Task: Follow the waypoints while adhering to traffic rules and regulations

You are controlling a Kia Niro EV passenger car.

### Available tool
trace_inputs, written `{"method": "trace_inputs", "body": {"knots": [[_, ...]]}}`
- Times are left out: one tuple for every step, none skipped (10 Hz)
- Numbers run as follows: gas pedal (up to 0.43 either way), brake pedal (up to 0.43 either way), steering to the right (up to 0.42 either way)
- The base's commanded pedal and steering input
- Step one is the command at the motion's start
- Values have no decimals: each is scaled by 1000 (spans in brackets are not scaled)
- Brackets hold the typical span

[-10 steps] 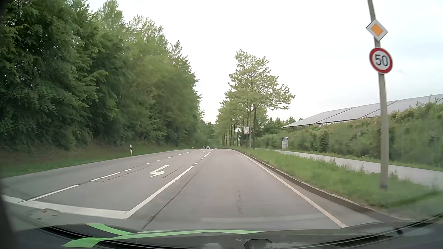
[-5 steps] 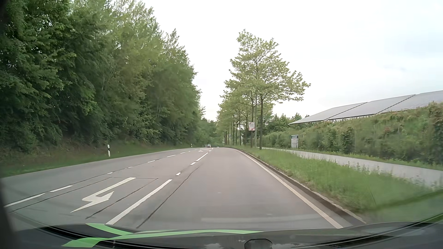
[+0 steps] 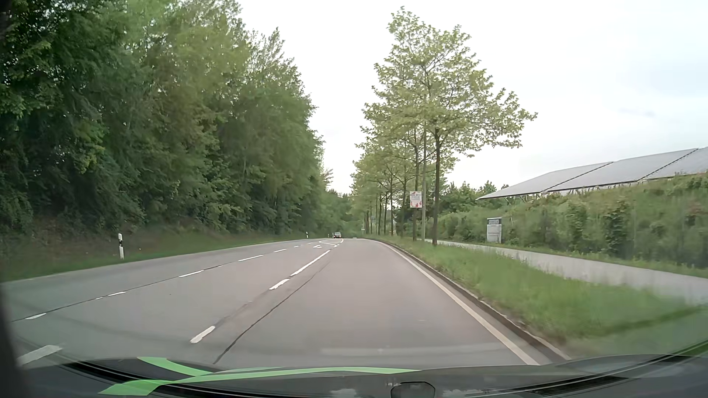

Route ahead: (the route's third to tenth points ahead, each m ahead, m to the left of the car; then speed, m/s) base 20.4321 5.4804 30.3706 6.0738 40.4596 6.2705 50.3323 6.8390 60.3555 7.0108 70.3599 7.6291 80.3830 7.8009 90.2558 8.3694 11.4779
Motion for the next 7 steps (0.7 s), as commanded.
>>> {"method": "trace_inputs", "body": {"knots": [[47, 0, -12], [39, 0, -12], [20, 0, -12], [20, 0, -11], [8, 0, -11], [0, 0, -11], [0, 0, -11]]}}
